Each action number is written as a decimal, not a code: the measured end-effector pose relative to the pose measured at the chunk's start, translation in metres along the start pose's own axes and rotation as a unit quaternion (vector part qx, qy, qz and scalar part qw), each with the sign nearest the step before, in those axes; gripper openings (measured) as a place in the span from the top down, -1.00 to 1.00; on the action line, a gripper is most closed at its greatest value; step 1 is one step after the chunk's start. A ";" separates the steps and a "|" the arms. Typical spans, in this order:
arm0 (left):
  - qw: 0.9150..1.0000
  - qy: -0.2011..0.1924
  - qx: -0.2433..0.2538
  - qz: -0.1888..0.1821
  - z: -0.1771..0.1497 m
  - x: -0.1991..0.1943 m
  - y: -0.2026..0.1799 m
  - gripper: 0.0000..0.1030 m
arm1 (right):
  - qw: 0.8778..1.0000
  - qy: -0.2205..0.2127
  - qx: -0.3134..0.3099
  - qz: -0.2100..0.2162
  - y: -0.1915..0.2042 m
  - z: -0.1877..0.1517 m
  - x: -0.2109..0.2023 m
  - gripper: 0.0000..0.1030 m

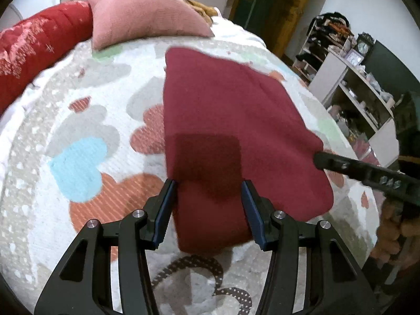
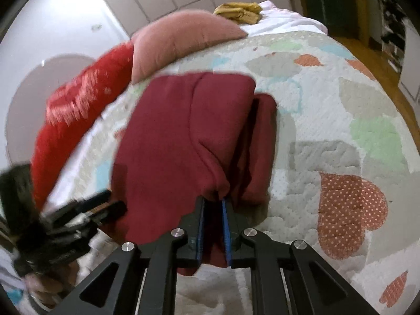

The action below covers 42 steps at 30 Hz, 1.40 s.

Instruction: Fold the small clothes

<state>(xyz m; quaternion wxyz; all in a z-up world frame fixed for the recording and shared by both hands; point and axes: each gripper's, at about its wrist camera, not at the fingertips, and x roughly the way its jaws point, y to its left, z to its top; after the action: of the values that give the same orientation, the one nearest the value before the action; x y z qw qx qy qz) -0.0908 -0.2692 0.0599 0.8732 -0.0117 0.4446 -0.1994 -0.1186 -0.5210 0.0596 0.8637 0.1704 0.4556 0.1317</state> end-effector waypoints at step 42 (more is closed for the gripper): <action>1.000 -0.006 -0.016 0.016 0.034 0.027 0.007 -0.25 | 0.995 0.003 -0.054 -0.079 0.018 0.010 0.036 0.27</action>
<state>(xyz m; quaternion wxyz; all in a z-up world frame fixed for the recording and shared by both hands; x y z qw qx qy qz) -0.0482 -0.2780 0.0585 0.8787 -0.0202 0.4424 -0.1782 -0.0922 -0.4926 0.0459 0.8780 0.0864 0.4626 0.0878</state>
